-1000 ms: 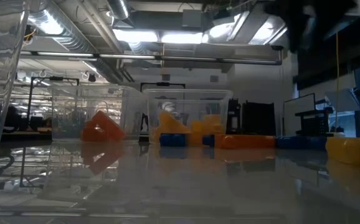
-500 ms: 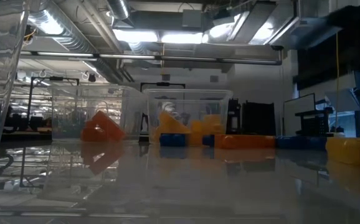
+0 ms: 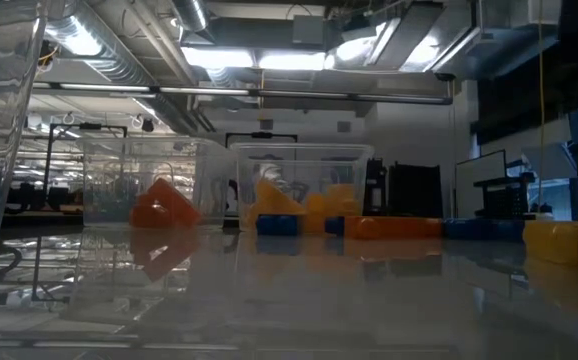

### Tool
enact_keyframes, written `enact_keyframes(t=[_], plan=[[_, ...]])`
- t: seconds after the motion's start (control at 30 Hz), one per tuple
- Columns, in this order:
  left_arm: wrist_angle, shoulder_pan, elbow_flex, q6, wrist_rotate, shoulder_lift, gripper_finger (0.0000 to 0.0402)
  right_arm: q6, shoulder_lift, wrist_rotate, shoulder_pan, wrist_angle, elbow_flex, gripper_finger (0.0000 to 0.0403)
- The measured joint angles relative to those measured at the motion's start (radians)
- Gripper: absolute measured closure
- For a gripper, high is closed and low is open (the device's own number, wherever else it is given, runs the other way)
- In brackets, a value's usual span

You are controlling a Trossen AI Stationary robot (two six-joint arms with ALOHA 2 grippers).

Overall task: Sort blocks
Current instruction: Put the yellow game piece into the top right transparent bin

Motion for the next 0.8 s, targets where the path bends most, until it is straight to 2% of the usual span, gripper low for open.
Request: enact_keyframes(t=[0.2, 0.6, 0.8], plan=[[0.002, 0.0, 0.0, 0.012, 0.0, 0.0, 0.0271, 0.01, 0.0, 0.02, 0.0, -0.01, -0.044, 0.0221], [0.014, 0.0, 0.0, 0.011, 0.0, 0.0, 0.027, 0.01, 0.0, 0.037, 0.0, -0.001, -0.153, 0.0221], [0.014, 0.0, 0.0, 0.011, 0.0, 0.0, 0.027, 0.011, 0.022, 0.088, -0.001, 0.03, -0.209, 0.0221]])
